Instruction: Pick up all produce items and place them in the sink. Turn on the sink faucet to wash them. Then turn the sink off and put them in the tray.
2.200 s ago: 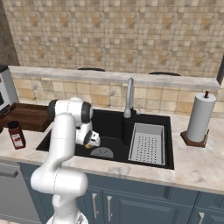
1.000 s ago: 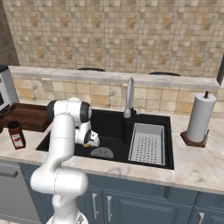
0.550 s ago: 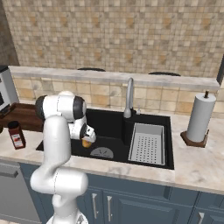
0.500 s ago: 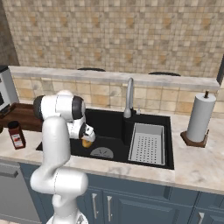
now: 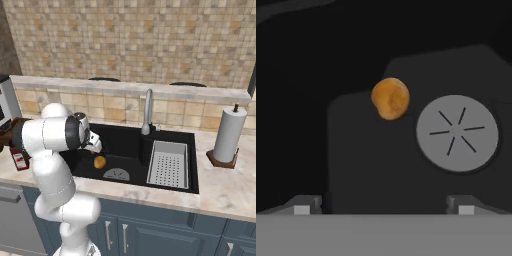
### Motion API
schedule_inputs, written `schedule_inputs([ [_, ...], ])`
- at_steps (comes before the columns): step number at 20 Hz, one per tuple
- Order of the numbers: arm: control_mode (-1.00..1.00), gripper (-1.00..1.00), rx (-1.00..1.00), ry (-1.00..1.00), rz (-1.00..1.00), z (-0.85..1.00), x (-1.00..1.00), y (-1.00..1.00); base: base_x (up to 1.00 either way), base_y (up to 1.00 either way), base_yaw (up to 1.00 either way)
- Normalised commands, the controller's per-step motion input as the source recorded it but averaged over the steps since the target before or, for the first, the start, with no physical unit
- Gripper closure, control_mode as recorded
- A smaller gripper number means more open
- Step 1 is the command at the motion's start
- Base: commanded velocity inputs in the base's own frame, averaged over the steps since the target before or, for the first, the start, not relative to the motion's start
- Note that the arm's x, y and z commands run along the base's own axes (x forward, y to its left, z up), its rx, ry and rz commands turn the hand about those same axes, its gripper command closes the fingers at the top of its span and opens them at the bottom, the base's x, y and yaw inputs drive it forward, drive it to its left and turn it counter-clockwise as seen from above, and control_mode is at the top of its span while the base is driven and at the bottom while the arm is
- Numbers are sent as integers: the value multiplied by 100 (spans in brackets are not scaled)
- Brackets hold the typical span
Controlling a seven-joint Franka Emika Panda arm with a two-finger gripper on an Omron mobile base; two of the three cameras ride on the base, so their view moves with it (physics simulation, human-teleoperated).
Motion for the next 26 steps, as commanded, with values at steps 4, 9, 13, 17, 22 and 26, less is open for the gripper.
schedule_inputs([
  [4,-100,-100,0,0,0,100,-22,13,0,0,0],
  [9,-100,-100,0,4,0,100,-34,17,0,0,0],
  [13,-100,-100,0,9,0,71,-46,33,0,0,0],
  [17,-100,-100,-1,3,0,35,-74,42,0,0,0],
  [22,-100,-100,-4,0,0,27,-81,50,0,0,0],
  [26,-100,-100,-6,0,0,35,-79,52,0,0,0],
])
